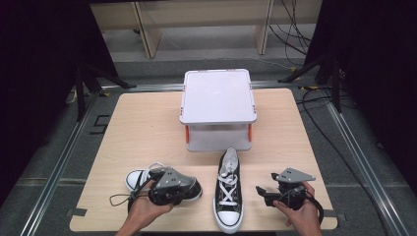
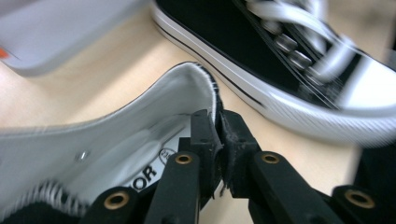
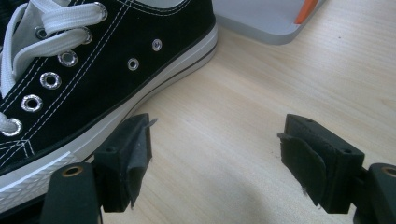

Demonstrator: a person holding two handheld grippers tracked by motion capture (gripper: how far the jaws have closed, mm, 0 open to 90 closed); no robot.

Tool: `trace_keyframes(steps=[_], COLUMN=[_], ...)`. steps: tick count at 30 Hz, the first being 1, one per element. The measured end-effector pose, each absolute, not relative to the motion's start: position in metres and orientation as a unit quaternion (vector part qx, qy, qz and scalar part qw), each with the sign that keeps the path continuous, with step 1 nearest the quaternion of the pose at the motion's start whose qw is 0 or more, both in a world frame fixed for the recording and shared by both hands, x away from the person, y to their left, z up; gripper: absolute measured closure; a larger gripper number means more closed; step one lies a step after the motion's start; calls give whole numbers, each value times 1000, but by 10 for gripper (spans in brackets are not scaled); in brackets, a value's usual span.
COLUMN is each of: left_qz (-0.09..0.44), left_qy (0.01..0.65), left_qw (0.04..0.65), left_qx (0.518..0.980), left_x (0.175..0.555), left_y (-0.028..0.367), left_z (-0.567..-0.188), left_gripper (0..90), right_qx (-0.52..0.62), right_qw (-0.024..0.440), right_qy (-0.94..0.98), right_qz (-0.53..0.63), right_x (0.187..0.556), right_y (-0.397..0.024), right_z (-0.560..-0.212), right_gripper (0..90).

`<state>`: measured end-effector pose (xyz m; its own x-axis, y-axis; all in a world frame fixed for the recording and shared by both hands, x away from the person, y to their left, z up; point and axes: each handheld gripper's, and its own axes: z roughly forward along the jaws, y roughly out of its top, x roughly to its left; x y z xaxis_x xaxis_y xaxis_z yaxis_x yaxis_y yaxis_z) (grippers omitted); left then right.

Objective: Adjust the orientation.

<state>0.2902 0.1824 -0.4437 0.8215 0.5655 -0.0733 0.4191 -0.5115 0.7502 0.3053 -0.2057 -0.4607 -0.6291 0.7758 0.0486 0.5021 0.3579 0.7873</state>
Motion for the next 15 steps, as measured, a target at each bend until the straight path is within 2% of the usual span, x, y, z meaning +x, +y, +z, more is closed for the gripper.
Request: trace_keyframes(steps=[9, 15], left_qz=[76, 70], left_qy=[266, 264], left_qw=[422, 428], left_qx=[864, 862], left_x=[251, 244], left_y=[214, 225], left_z=[-445, -444], left_gripper=[775, 747], right_qx=[403, 397], right_qw=[158, 165], right_qy=[807, 808], right_qz=[402, 403], right_x=[305, 306], right_y=[-204, -205], right_z=[-462, -462], right_gripper=[256, 257])
